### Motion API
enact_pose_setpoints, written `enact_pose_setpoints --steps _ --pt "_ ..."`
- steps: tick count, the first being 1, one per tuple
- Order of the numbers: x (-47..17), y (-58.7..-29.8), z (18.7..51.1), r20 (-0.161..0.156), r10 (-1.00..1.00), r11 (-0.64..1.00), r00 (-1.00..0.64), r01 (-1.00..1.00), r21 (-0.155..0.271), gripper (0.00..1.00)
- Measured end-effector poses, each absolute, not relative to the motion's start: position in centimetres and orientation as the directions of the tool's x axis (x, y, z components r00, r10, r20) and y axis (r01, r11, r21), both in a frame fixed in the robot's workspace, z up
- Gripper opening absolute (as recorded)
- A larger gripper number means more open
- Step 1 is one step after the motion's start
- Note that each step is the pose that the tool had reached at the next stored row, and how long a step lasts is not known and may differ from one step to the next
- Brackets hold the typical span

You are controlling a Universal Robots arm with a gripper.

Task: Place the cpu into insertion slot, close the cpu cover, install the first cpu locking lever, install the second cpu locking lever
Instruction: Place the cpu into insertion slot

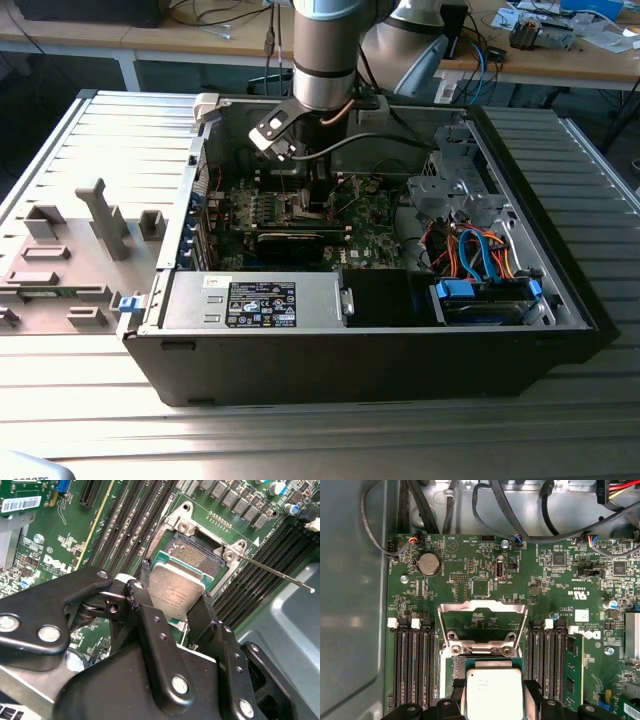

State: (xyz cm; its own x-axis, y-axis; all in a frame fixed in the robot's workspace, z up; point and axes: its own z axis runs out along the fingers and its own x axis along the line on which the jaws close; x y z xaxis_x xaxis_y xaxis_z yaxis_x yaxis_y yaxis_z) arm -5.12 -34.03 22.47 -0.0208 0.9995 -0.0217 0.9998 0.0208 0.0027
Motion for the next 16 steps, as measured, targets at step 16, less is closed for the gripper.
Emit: enact_pose_setpoints --steps 16 --pt "-5.6 -33.5 21.2 -0.022 1.0 0.011 -0.011 1.0 0.003 0.54"
